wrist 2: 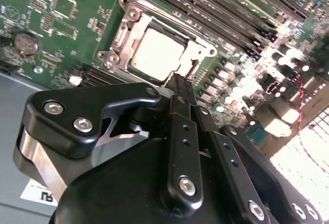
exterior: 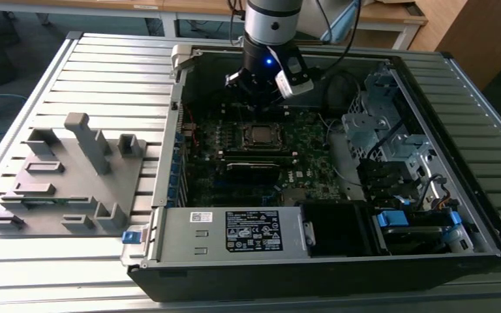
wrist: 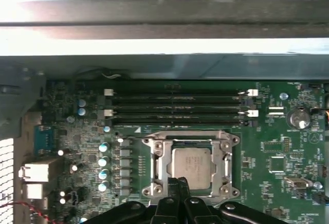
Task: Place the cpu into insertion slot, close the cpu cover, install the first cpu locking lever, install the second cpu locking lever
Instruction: 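Install the first cpu locking lever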
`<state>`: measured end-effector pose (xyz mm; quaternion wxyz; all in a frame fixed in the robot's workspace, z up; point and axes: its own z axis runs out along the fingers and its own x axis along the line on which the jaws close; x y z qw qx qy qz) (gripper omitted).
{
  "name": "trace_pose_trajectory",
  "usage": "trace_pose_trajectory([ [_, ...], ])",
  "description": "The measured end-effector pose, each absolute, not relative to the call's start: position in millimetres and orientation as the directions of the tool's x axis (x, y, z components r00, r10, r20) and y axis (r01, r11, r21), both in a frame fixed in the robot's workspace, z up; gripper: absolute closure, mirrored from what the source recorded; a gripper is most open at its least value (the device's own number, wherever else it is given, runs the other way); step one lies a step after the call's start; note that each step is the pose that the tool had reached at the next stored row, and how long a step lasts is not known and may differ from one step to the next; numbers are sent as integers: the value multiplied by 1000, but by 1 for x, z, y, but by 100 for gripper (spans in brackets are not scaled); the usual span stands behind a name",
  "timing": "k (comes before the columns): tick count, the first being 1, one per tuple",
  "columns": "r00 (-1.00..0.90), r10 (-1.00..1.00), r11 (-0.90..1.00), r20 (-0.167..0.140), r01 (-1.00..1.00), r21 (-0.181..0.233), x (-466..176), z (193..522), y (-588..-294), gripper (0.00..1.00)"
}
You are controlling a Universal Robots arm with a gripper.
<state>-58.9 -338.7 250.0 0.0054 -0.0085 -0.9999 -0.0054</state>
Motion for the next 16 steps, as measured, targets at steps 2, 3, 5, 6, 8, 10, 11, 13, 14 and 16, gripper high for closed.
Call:
trace_pose_trajectory([
  [2, -1000, 17, 1000, 11, 17, 11, -62, 250, -339, 90],
  [3, -1000, 17, 1000, 11, 17, 11, -63, 250, -339, 90],
  [5, -1000, 17, 1000, 11, 17, 11, -63, 250, -339, 90],
  [6, -1000, 17, 1000, 11, 17, 11, -63, 250, -339, 90],
  [8, -1000, 17, 1000, 11, 17, 11, -63, 250, -339, 90],
  [10, -1000, 17, 1000, 11, 17, 10, -63, 251, -339, 90],
  [11, -1000, 17, 1000, 11, 17, 11, -63, 251, -339, 90],
  [13, -1000, 17, 1000, 11, 17, 11, -63, 252, -339, 90],
  [14, -1000, 17, 1000, 11, 17, 11, -63, 252, -339, 90],
  [16, -1000, 17, 1000, 10, 17, 11, -63, 252, -339, 90],
])
